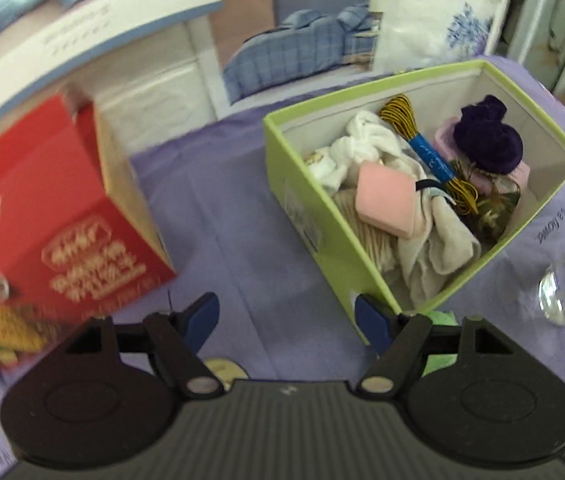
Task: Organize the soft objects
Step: 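Move the left tool to the green towel knot and grasp it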
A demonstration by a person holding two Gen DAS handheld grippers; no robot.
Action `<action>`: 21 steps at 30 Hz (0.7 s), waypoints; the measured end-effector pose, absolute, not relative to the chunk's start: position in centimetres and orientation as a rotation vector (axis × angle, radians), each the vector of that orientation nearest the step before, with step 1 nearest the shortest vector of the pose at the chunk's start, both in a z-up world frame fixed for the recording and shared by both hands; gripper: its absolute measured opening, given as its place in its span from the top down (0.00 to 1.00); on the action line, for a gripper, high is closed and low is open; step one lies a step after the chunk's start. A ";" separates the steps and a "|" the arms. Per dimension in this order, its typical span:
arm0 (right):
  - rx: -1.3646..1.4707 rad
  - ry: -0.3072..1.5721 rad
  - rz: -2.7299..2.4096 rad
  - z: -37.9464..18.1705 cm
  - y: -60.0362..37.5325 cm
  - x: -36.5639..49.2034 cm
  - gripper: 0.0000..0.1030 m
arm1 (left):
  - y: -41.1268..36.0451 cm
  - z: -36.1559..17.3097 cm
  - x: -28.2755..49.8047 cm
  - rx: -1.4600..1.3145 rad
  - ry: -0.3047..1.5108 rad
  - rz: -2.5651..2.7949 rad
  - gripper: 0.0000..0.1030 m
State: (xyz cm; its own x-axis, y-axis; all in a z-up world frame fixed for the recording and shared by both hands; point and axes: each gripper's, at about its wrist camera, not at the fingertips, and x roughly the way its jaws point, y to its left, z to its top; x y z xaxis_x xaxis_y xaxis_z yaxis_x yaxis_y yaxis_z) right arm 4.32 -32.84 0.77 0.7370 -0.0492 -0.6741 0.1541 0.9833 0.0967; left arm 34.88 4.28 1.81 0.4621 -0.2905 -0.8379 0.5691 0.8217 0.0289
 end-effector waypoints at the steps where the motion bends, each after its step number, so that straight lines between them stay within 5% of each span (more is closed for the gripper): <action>1: 0.145 0.741 -0.111 0.5 -33.1 4.5 0.45 | 4.5 1.8 35.1 0.317 0.967 -0.546 0.27; 11: 0.118 0.760 -0.112 -0.2 -34.2 5.1 0.45 | 6.5 3.6 35.5 0.233 1.064 -0.758 0.26; 21: 0.125 0.752 -0.149 -0.1 -34.9 4.5 0.44 | 2.7 -0.4 36.8 0.270 1.210 -0.905 0.26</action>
State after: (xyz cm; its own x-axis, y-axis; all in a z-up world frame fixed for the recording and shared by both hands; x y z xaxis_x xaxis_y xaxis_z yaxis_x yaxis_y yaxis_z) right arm 4.52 -34.85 -0.06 0.7206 -0.0895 -0.6875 0.1786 0.9821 0.0593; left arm 36.75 2.74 -0.41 0.0659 -0.4551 -0.8880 0.7230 0.6351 -0.2719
